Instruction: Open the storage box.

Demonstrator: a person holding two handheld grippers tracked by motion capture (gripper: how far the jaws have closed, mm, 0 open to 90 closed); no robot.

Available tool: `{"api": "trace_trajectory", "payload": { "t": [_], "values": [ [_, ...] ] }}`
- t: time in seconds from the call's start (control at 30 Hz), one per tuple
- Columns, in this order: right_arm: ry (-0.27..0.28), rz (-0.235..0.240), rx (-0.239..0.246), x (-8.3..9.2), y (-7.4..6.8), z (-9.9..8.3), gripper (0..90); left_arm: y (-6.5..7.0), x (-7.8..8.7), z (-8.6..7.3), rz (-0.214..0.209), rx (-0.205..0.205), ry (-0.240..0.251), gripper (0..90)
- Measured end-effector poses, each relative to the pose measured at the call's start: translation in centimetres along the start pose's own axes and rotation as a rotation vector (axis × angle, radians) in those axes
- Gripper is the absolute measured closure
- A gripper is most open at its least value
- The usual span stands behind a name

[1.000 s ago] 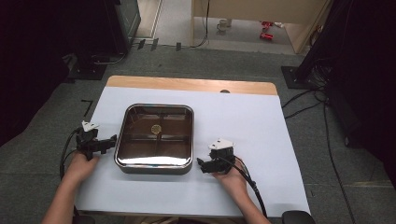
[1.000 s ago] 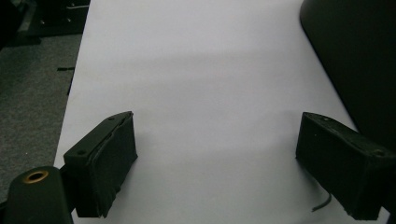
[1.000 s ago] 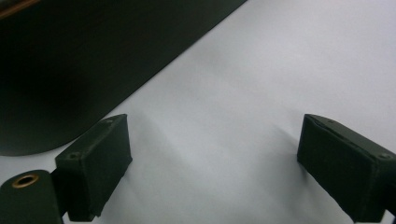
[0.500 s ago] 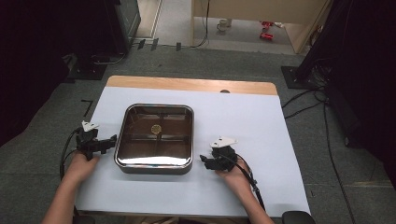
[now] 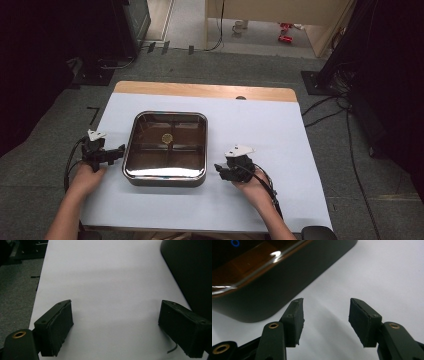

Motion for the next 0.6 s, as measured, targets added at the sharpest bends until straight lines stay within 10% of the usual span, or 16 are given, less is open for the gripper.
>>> {"api": "trace_trajectory", "payload": {
  "t": [0.6],
  "values": [
    [0.035, 0.046, 0.018, 3.0, 0.1, 3.9, 42.3, 0.0, 0.0, 0.0, 0.000, -0.002, 0.000, 12.2]
  ]
}}
Point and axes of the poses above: each handheld gripper's, and its own axes: x roughly backward along the jaws, z roughly out of its top, y roughly to its right, the point moved 1 cm from there along -x, roughly forward along the jaws, and after that the axes turned 3 degrees about z, right-handed, at the moved point
